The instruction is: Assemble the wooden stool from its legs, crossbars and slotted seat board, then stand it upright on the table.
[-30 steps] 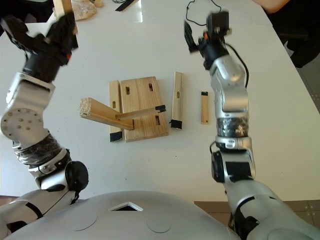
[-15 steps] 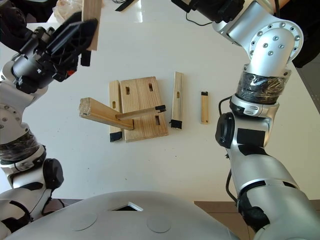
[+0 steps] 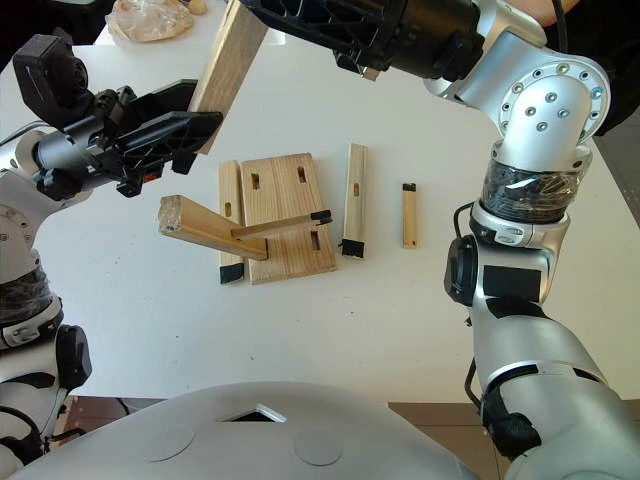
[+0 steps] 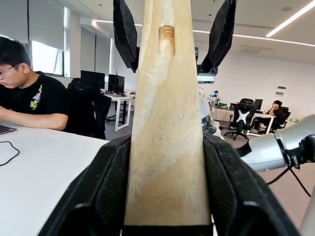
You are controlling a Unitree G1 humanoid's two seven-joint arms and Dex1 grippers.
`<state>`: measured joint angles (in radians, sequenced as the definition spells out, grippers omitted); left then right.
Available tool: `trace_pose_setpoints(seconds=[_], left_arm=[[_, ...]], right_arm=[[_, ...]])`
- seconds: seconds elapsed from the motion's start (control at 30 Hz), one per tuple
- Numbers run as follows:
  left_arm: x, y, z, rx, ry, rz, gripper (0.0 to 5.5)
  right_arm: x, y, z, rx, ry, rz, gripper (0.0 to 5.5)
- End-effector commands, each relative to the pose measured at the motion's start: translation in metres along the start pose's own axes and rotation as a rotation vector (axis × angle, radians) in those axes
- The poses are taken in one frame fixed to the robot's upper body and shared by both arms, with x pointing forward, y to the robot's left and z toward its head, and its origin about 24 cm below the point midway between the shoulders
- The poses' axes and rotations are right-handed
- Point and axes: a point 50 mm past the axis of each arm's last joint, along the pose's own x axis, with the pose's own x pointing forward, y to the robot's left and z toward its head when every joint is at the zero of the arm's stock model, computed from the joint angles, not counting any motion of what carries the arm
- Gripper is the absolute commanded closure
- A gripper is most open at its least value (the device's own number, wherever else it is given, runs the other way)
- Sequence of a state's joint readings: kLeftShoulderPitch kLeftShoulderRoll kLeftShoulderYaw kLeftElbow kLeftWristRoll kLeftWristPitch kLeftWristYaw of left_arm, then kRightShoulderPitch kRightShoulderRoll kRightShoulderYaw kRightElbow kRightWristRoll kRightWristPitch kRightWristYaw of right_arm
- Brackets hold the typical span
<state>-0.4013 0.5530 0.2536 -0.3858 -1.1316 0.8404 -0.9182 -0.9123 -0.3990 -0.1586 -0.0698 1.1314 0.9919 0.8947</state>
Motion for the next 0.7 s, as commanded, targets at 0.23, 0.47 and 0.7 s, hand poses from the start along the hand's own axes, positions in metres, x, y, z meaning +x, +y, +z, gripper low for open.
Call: trace_pose_setpoints(seconds=[0.23, 0.47, 0.7], left_arm=[[-0.0016, -0.0017, -0.0020, -0.006, 0.038, -0.020, 3.47], [-0.0028, -0.0036, -0.0057, -0.018, 0.065, -0.033, 3.47], [0.0015, -0.0035, -0.0033, -0.010, 0.064, -0.058, 3.47]], right_arm=[[-0.0052, 0.0016, 0.0034, -0.031, -0.002, -0.013, 2.21], [-0.0062, 0.0033, 0.0045, -0.050, 0.001, -0.007, 3.36], [-0.0071, 0.0051, -0.0048, -0.046, 0.035, 0.000, 3.47]])
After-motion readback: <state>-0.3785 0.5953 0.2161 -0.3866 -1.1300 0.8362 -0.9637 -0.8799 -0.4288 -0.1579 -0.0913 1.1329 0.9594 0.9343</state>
